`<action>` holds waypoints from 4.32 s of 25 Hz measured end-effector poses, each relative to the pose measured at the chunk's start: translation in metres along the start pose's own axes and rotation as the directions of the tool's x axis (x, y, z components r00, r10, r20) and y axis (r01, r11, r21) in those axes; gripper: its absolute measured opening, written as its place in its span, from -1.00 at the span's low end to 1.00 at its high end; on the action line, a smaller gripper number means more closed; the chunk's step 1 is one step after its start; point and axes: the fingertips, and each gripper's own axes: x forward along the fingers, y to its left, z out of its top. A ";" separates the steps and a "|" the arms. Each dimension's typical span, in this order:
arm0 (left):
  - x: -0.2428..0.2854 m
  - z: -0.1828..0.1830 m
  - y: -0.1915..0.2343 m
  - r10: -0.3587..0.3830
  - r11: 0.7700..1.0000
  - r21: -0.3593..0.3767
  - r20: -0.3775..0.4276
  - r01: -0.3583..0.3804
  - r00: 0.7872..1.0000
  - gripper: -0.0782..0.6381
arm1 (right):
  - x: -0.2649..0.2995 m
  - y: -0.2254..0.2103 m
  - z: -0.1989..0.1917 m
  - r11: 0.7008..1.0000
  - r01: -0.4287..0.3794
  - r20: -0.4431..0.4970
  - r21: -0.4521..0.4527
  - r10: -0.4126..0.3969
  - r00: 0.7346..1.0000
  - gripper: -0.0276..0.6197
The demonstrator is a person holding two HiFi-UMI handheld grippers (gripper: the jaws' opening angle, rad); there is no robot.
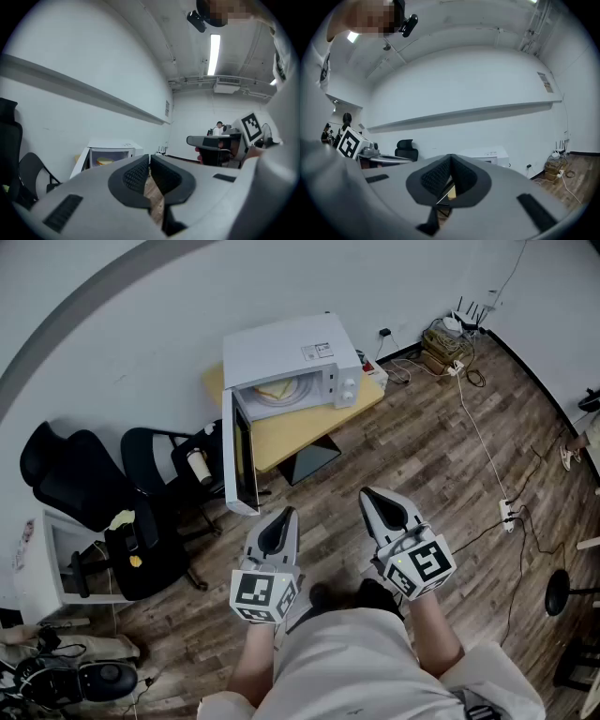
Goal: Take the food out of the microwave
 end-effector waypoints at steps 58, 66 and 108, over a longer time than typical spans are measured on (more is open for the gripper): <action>0.089 0.005 0.083 0.059 0.998 -0.006 -0.038 -0.059 0.998 -0.75 | 0.128 -0.043 -0.002 0.988 -0.148 -0.024 0.041 0.149 0.989 -0.92; 0.135 0.016 0.085 0.104 0.995 -0.006 -0.034 -0.104 0.994 -0.75 | 0.159 -0.081 0.002 0.976 -0.219 -0.042 0.012 0.220 0.975 -0.92; 0.250 -0.020 0.155 0.265 0.960 -0.074 -0.066 -0.270 0.962 -0.75 | 0.290 -0.139 -0.089 0.900 -0.423 -0.285 -0.109 0.379 0.880 -0.87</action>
